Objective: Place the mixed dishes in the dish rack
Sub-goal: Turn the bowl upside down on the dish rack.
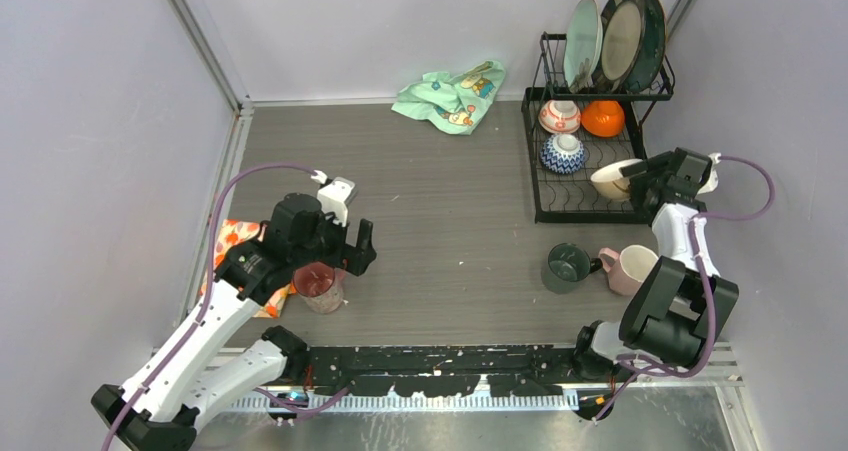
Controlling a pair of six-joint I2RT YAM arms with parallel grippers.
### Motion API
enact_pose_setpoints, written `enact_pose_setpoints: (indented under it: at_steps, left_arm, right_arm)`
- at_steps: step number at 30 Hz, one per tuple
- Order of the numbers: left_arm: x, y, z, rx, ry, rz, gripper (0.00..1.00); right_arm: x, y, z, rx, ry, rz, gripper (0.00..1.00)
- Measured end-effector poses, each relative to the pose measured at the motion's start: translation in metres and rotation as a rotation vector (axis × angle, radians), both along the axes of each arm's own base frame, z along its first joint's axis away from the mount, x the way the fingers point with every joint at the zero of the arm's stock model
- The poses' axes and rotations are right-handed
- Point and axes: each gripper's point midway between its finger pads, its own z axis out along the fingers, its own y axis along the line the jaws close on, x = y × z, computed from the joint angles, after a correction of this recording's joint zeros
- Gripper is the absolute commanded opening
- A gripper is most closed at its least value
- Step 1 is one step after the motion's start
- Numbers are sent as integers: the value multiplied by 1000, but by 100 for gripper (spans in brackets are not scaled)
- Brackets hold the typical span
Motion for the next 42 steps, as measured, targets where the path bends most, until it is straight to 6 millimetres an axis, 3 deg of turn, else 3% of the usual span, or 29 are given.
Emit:
enact_pose_setpoints:
  at_steps: [9,16,31,42]
  left_arm:
    - [0,1,2,0,-12,5,100]
    - [0,2,3,2,-17,10,100]
    - [-2,1,6,-4,-31,-1,100]
    - [-3,2,8,-6,-42,0,100]
  right_arm:
    - [-2,-39,-2,-213,130,-27,39]
    - [-10,-53,-11,-331,247,-28,36]
    - [24,-29,-3,-685,440,156,36]
    - [30,-25,-12,-899,641,248,32]
